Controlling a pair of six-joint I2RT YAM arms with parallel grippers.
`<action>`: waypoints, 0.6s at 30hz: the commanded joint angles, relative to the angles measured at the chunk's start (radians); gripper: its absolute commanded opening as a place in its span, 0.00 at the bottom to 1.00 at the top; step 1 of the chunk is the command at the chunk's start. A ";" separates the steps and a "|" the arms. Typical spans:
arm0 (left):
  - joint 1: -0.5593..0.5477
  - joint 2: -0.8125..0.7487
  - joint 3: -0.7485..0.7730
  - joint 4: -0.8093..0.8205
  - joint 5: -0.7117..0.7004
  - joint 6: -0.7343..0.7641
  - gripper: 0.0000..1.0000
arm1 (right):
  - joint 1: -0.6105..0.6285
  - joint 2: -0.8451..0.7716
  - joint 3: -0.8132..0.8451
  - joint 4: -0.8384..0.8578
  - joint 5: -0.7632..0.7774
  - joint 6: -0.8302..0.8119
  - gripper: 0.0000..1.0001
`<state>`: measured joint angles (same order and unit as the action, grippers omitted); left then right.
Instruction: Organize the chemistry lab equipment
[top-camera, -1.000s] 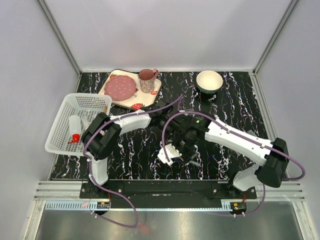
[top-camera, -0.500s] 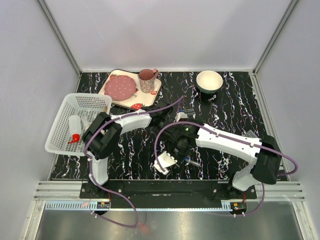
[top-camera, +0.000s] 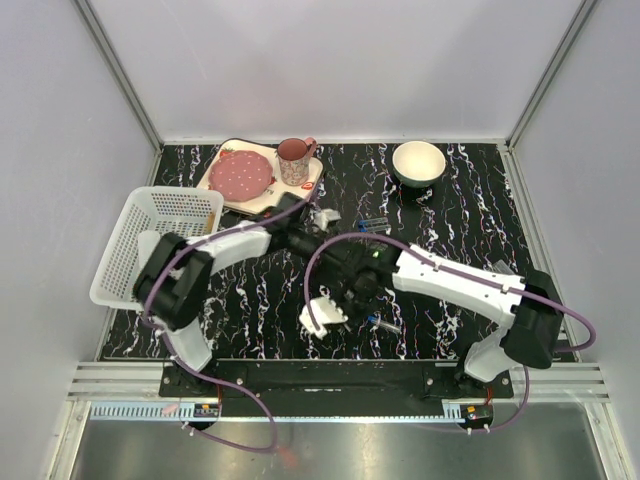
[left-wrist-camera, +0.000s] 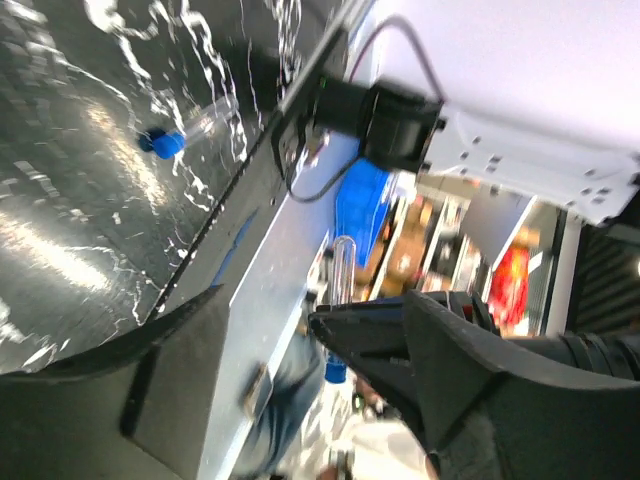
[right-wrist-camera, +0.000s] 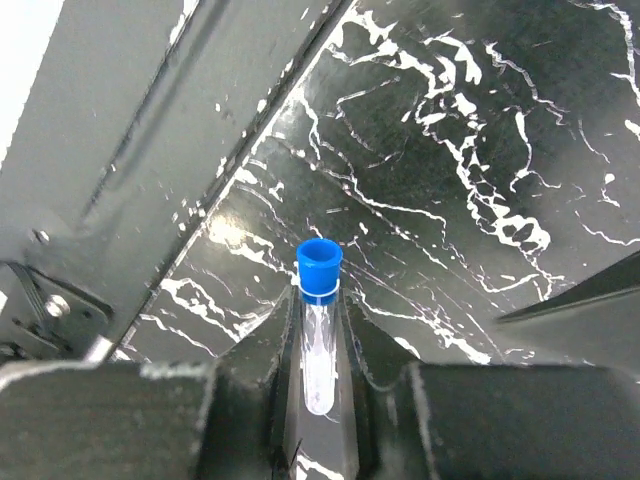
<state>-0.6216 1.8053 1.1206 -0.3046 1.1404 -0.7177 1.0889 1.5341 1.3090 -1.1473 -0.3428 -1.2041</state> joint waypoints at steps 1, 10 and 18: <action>0.147 -0.231 -0.119 0.273 -0.109 -0.172 0.77 | -0.110 -0.064 0.085 0.021 -0.240 0.170 0.11; 0.180 -0.751 -0.428 0.667 -0.512 -0.040 0.84 | -0.637 -0.232 0.033 0.436 -0.732 0.807 0.11; -0.019 -0.897 -0.556 0.972 -0.789 0.027 0.99 | -0.938 -0.287 -0.290 1.295 -0.818 1.745 0.12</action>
<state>-0.5499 0.8562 0.5274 0.4591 0.5434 -0.7612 0.2256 1.2362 1.1465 -0.3698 -1.0683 -0.0284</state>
